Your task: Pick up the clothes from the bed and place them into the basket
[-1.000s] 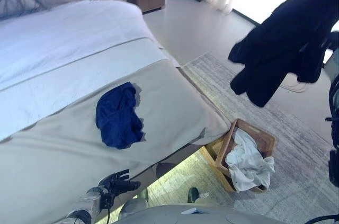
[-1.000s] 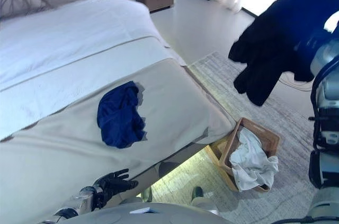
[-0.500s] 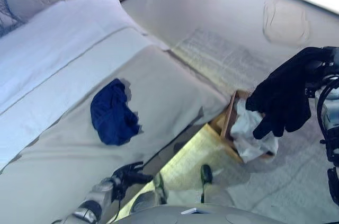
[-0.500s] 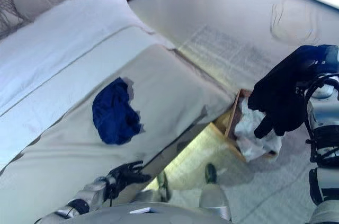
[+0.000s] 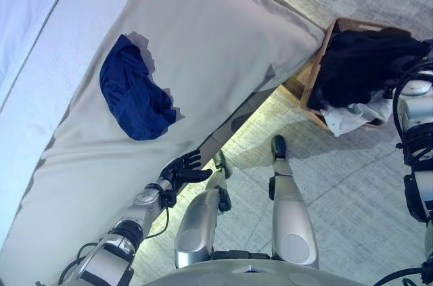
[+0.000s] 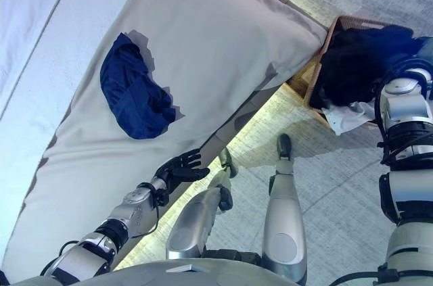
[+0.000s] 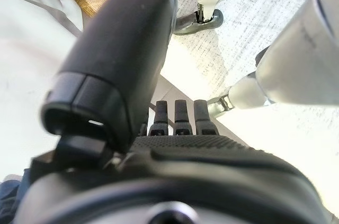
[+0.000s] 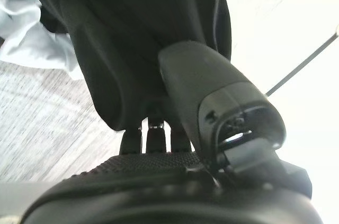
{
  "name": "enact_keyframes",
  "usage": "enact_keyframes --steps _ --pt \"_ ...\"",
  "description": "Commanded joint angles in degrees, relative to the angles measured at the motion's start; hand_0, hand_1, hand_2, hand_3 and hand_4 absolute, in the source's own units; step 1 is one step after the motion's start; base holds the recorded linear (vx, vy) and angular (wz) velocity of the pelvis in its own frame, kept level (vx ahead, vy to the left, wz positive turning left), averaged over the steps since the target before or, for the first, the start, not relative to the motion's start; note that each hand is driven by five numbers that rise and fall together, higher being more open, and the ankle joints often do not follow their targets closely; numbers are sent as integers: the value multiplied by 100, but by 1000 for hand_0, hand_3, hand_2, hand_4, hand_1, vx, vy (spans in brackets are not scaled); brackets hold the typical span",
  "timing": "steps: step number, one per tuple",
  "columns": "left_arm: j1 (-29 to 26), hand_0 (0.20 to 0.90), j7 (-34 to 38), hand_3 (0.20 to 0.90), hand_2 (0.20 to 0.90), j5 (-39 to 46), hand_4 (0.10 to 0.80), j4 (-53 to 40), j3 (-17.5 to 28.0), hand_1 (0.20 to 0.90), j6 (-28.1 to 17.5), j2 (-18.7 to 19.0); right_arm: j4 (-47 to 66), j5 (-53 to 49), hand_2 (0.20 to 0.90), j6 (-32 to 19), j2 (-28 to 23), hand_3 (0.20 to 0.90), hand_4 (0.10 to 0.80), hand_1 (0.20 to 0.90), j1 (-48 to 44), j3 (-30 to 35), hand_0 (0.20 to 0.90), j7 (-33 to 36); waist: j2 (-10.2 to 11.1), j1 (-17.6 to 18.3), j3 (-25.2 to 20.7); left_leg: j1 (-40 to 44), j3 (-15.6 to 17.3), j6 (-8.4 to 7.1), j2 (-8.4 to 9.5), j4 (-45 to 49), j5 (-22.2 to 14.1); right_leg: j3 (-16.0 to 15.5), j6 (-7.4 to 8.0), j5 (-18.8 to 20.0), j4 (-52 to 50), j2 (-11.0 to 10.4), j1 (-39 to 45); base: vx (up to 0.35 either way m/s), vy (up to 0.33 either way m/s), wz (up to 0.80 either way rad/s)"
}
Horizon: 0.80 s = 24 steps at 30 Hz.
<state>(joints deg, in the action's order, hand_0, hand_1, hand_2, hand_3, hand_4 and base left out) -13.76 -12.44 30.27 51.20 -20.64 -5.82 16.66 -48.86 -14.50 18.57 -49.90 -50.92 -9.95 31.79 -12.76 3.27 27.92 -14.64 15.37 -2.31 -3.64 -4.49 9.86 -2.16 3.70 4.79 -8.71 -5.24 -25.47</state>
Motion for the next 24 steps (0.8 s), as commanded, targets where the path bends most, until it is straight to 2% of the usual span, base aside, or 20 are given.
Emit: enact_keyframes --steps 1,5,7,10,12,13,15,17,20,22,24 --pt "259 900 -137 900 900 206 800 -93 -247 900 -112 237 269 244 900 -272 -790 900 800 900 -975 -266 900 483 -6 109 38 -275 -493 -151 147 973 -848 -687 -395 -879 -422 38 176 28 31 3" --pt "274 900 -222 900 900 214 800 -92 -193 900 -59 323 97 659 900 206 -988 900 800 900 -618 -232 900 -98 87 125 -9 -166 -454 -168 129 925 -861 -753 -403 -865 -381 41 254 51 13 4" --pt "285 900 -265 900 900 223 800 -132 -147 900 -19 402 12 1213 900 599 -1151 900 800 900 -461 -369 900 -725 173 112 -65 -36 -491 -210 112 911 -996 -761 -367 -990 -371 49 367 106 -6 12" --pt "386 900 -295 900 900 237 800 -213 -52 900 9 527 84 1548 900 821 -1423 900 800 900 -289 -594 900 -1511 348 58 -132 49 -486 -203 58 927 -1018 -853 -378 -971 -333 72 505 39 -15 17" --pt "498 900 -285 900 900 243 800 -235 61 900 17 585 422 1741 900 784 -1560 900 800 900 -126 -562 900 -1915 507 3 -201 144 -508 -191 42 899 -1029 -906 -377 -986 -309 106 652 33 23 13" --pt "558 900 -296 900 900 238 800 -234 125 900 2 612 604 1950 900 822 -1611 900 800 900 -49 -512 900 -2198 577 -24 -224 117 -471 -150 38 870 -915 -968 -417 -859 -265 115 656 -18 57 17" --pt "628 900 -294 900 900 274 800 -243 214 900 15 644 848 2127 900 718 -1691 900 800 900 123 -445 900 -2368 654 -59 -276 190 -494 -147 42 793 -897 -1001 -402 -856 -223 125 754 32 64 21" --pt "818 900 -309 900 900 227 800 -226 426 900 49 675 1617 2235 900 478 -1810 900 800 900 615 -12 900 -2341 825 -102 -390 357 -540 -142 60 703 -906 -1077 -370 -855 -99 129 1019 111 76 24" --pt "1000 900 -281 900 900 145 800 -110 662 900 80 643 2784 2411 900 -1 -1630 900 800 900 1112 440 900 -2474 1006 -192 -520 502 -589 -124 95 619 -916 -1179 -319 -825 41 112 1250 75 140 25" --pt "1071 900 -241 900 900 32 800 4 850 900 182 591 3497 2408 900 -150 -1351 900 800 900 1173 382 900 -2795 1134 -317 -638 615 -663 -99 149 602 -946 -1258 -282 -811 160 88 1461 97 163 21" --pt "1094 900 -212 900 900 -45 800 120 973 900 272 539 3684 2385 900 -548 -1121 900 800 900 1122 161 900 -3238 1230 -458 -730 674 -757 -59 201 633 -983 -1342 -257 -801 231 52 1616 109 187 28"
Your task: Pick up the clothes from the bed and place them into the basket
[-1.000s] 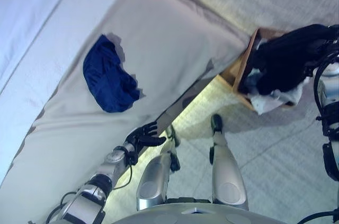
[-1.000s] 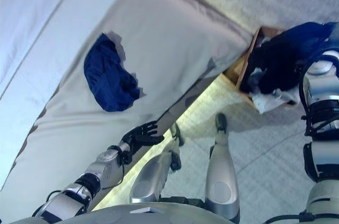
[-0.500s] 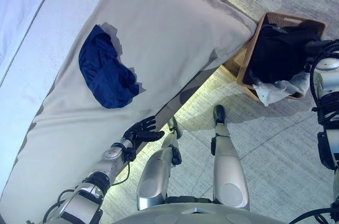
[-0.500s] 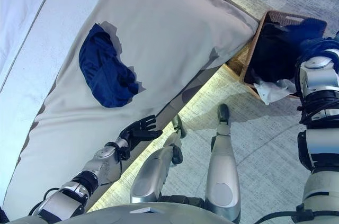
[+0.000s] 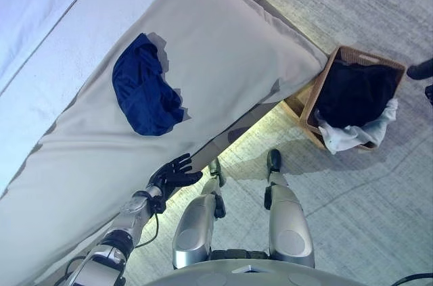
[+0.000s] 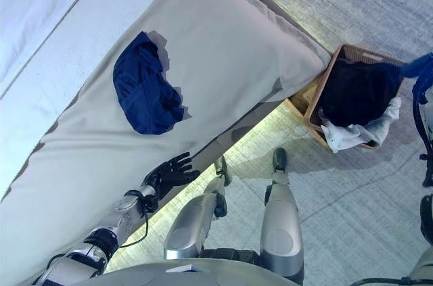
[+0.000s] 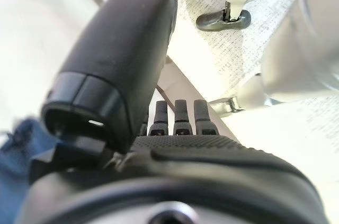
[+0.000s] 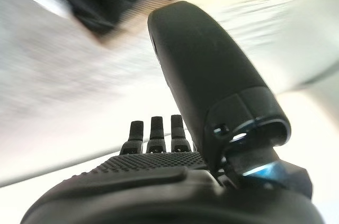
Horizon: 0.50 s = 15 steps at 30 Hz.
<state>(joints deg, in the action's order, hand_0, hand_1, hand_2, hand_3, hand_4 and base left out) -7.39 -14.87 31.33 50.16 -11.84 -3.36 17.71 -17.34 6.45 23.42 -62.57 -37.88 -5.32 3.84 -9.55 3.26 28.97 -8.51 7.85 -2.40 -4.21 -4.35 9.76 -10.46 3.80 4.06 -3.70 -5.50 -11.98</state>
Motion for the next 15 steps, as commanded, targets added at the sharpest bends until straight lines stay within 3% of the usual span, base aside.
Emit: enact_keyframes --steps 1,4,9,11,15 --pt "478 900 53 900 900 -142 800 266 131 900 34 418 574 273 900 -1194 234 900 800 900 -172 -388 900 -609 944 -513 -867 72 -51 -31 280 644 -986 -548 -264 -727 -254 64 324 172 278 48" --pt "530 900 6 900 900 -238 800 427 208 900 66 368 316 645 900 -1776 654 900 800 900 41 -709 900 -864 1093 -806 -955 82 -322 80 403 862 -1085 -631 -252 -721 -226 13 576 146 190 55" --pt "573 900 30 900 900 -386 800 673 204 900 89 474 -452 2867 900 -2114 1098 900 800 900 -357 -1580 900 93 1322 -1455 -899 -19 -778 263 589 1151 -1239 -966 -156 -694 -266 -121 839 171 153 79" --pt "434 900 89 900 900 -288 800 711 202 900 181 670 -688 3231 900 -1678 1250 900 800 900 -901 -2091 900 99 1412 -1723 -792 -117 -939 298 607 1257 -1378 -1041 -64 -792 -387 -127 859 122 46 68" --pt "132 900 201 900 900 82 800 653 175 900 310 929 -1803 4002 900 -1124 1594 900 800 900 -2115 -3027 900 -277 1421 -2258 -507 -453 -1200 361 645 1260 -1266 -1459 -46 -777 -656 -255 750 25 73 57"
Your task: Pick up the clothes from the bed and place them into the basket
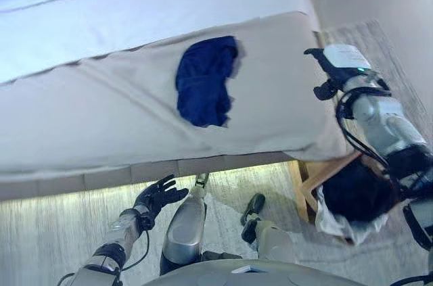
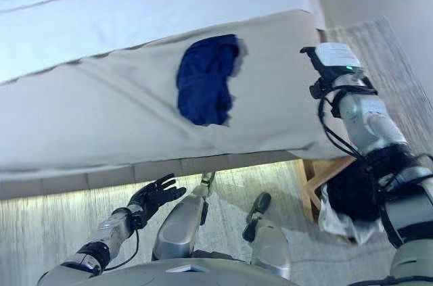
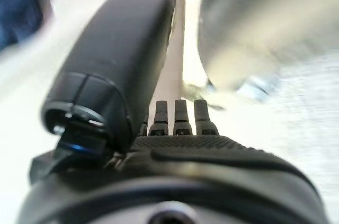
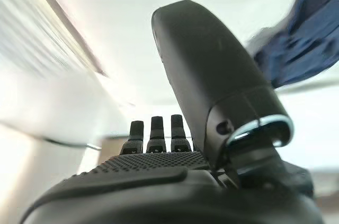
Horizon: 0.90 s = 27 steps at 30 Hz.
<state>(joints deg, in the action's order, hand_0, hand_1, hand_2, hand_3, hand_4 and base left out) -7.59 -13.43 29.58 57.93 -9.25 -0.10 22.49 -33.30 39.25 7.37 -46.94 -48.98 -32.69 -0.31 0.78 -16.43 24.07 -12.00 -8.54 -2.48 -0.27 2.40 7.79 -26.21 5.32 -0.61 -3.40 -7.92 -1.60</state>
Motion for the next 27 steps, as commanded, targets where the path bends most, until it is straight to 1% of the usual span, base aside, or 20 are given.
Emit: enact_keyframes --steps 1,2,3,6,8,10,16,18,20,22,23,24,26,27 --pt "141 900 67 900 900 318 800 -184 -81 900 1 492 -477 912 900 598 112 900 800 900 -1201 -496 900 26 394 -432 32 -158 364 379 265 544 -1037 18 -189 -291 -712 -42 -293 53 40 55" --pt "136 900 77 900 900 342 800 -213 -62 900 8 516 -627 962 900 678 148 900 800 900 -1325 -626 900 -21 401 -498 58 -191 325 381 270 522 -1018 -40 -181 -281 -726 -61 -296 59 9 49" --pt "118 900 58 900 900 331 800 -277 -40 900 22 587 -935 1043 900 886 204 900 800 900 -1550 -863 900 -153 424 -670 127 -278 245 379 279 488 -973 -160 -161 -257 -753 -98 -300 39 -17 48" --pt "111 900 22 900 900 339 800 -370 -10 900 23 642 -1327 1057 900 1188 312 900 800 900 -1858 -1067 900 -241 426 -884 245 -437 162 369 288 408 -875 -346 -135 -256 -791 -135 -331 17 8 55" --pt "180 900 -91 900 900 346 800 -344 28 900 -76 584 -1720 1029 900 1294 454 900 800 900 -1979 -1043 900 -216 384 -1062 312 -554 95 352 302 308 -758 -523 -112 -270 -849 -193 -356 32 76 43" --pt "217 900 -144 900 900 378 800 -328 46 900 -125 540 -1960 996 900 1355 490 900 800 900 -2038 -1053 900 -294 366 -1161 357 -641 52 346 318 286 -709 -627 -99 -280 -895 -245 -370 44 63 23" --pt "269 900 -350 900 900 490 800 -355 64 900 -359 436 -2993 897 900 1544 736 900 800 900 -2038 -998 900 -554 301 -1433 566 -1003 -102 376 358 453 -669 -865 -93 -390 -1286 -406 -587 27 20 27" --pt "265 900 -427 900 900 569 800 -427 -22 900 -456 422 -3291 817 900 1552 834 900 800 900 -2038 -896 900 -371 259 -1492 572 -1192 -189 388 379 514 -646 -933 -76 -399 -1434 -435 -746 24 -1 16" --pt "279 900 -485 900 900 630 800 -518 -69 900 -511 394 -3373 822 900 1618 900 900 800 900 -2057 -830 900 -363 220 -1531 572 -1351 -244 393 389 575 -628 -970 -82 -448 -1537 -444 -861 15 10 13" --pt "295 900 -568 900 900 691 800 -633 -134 900 -593 361 -3490 755 900 1668 987 900 800 900 -2083 -750 900 -157 153 -1569 572 -1566 -327 408 427 666 -609 -1001 -82 -493 -1734 -478 -1052 9 12 3" --pt "298 900 -599 900 900 706 800 -688 -180 900 -631 342 -3536 623 900 1693 1022 900 800 900 -2108 -710 900 -23 119 -1588 572 -1662 -359 408 452 706 -594 -1011 -77 -510 -1802 -490 -1133 9 19 8" --pt "330 900 -673 900 900 775 800 -780 -252 900 -706 326 -3523 345 900 1588 1080 900 800 900 -2168 -620 900 334 45 -1605 572 -1834 -414 421 486 749 -560 -1033 -57 -529 -1923 -505 -1316 1 16 8" --pt "363 900 -715 900 900 827 800 -845 -325 900 -749 302 -3442 -45 900 1565 1136 900 800 900 -2256 -576 900 637 -12 -1611 572 -2002 -447 419 504 817 -547 -1039 -47 -556 -2027 -526 -1519 -27 24 10" --pt "395 900 -722 900 900 807 800 -859 -347 900 -778 273 -3389 -347 900 1454 1180 900 800 900 -2276 -521 900 785 -36 -1604 572 -2080 -456 413 506 860 -549 -1029 -46 -582 -2068 -534 -1618 -26 30 5"
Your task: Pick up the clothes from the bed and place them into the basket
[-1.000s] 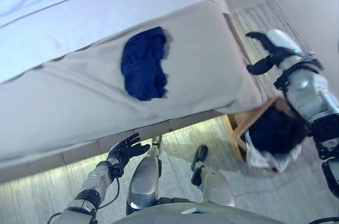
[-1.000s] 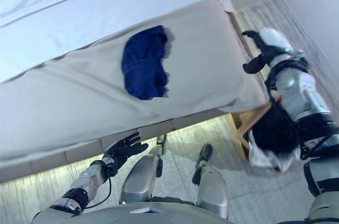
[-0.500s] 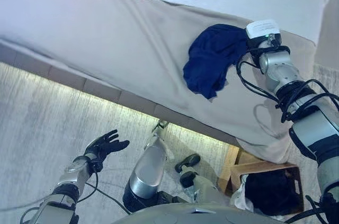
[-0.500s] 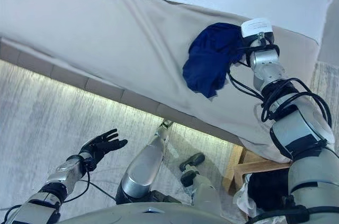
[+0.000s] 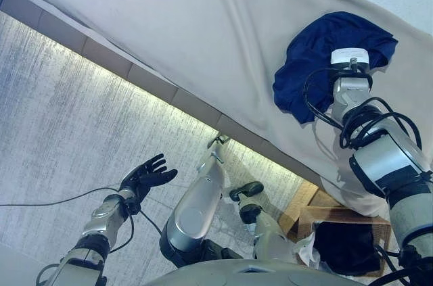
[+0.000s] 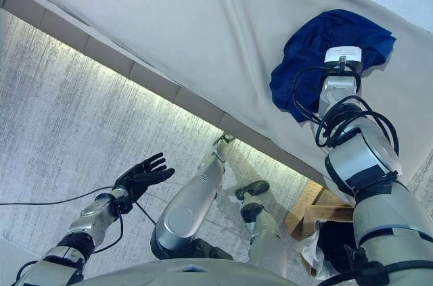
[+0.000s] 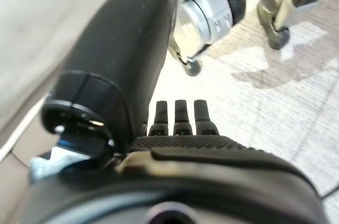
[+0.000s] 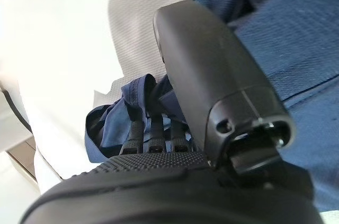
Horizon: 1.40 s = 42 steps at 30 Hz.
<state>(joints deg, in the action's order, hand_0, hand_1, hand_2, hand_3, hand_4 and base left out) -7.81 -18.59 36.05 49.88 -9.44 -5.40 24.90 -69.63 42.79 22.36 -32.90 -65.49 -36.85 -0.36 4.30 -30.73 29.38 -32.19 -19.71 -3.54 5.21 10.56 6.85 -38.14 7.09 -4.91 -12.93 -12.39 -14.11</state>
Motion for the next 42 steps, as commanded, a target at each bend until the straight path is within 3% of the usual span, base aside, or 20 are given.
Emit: enact_keyframes --steps 1,2,7,9,12,16,20,24,30,33,34,37,42 --pt "468 900 -212 900 900 137 800 -65 -347 900 -263 5 340 -1164 582 -256 -154 529 429 582 -629 -15 582 939 -418 -164 42 -125 659 508 -49 73 -459 164 -215 -165 -1121 -92 -455 0 0 0" --pt "487 900 -210 900 900 140 800 -65 -357 900 -257 -7 395 -1546 300 -388 -111 200 100 300 -643 20 300 1054 -430 -154 42 -153 663 506 -51 81 -462 168 -208 -163 -1120 -98 -499 -10 43 -5" --pt "615 900 -204 900 900 135 800 121 -275 900 -402 -159 1481 -2668 300 -1570 92 200 100 300 -620 321 300 1819 -430 27 42 -251 782 480 -126 166 -543 249 -182 -111 -1116 -139 -689 -32 78 -10" --pt "641 900 -192 900 900 137 800 160 -265 900 -445 -179 1785 -2984 300 -1753 108 200 100 300 -586 379 300 1889 -398 71 42 -239 819 468 -145 182 -569 291 -178 -109 -1077 -118 -671 -13 37 -28" --pt "703 900 -156 900 900 206 800 202 -232 900 -538 -249 2757 -4373 300 -2099 195 200 100 300 -360 743 300 1889 -337 222 42 -138 943 447 -200 175 -630 410 -177 -81 -967 -94 -599 -15 42 -22" --pt "709 900 -66 900 900 182 800 313 -108 900 -640 -366 3711 -5313 300 -2716 543 200 100 300 266 1662 300 1803 -229 429 42 175 1127 427 -286 157 -763 611 -164 2 -770 -32 -345 11 -5 -7" --pt "658 900 124 900 900 71 800 367 -40 900 -650 -397 4552 -5408 300 -3185 580 200 100 300 656 2293 300 2126 -93 615 42 736 1339 406 -385 -33 -854 805 -138 140 -396 31 180 32 -54 -25" --pt "656 900 332 900 900 -128 800 460 22 900 -611 -438 5360 -5265 300 -3278 398 200 100 300 960 2723 300 2704 16 823 -104 1285 1528 392 -470 -336 -895 1055 -138 167 -38 152 614 33 -89 -32" --pt "867 900 546 900 900 -659 800 702 193 900 -441 -492 6635 -4239 300 -3275 -9 200 100 300 1755 3305 300 3974 90 1242 -714 1999 1777 415 -526 -807 -971 1476 -147 138 383 357 1055 54 -86 -28" --pt "952 900 639 900 900 -892 800 876 272 900 -331 -518 7102 -3684 300 -3094 -212 200 100 300 2128 3528 300 4395 77 1467 -987 2210 1943 460 -525 -905 -879 1558 -175 241 568 446 1134 -17 -75 -32" --pt "1022 900 689 900 900 -1152 800 1093 369 900 -199 -533 7418 -3561 300 -2887 -494 200 100 300 2498 3725 300 4586 75 1709 -1289 2495 2144 461 -551 -1018 -926 1701 -152 212 755 552 1263 74 -137 -43" --pt "1086 900 822 900 900 -1540 800 1292 464 900 37 -546 7483 -3884 300 -2562 -894 200 100 300 3159 4054 300 4569 64 2111 -1695 2897 2470 454 -600 -1113 -1012 1967 -157 218 974 659 1405 47 -137 -62" --pt "989 900 867 900 900 -1546 800 1333 468 900 261 -630 7092 -4521 300 -2563 -1025 200 100 300 3819 4307 300 4221 -66 2549 -2040 3352 2770 420 -619 -1338 -995 2287 -227 283 1186 784 1598 7 -84 -52"
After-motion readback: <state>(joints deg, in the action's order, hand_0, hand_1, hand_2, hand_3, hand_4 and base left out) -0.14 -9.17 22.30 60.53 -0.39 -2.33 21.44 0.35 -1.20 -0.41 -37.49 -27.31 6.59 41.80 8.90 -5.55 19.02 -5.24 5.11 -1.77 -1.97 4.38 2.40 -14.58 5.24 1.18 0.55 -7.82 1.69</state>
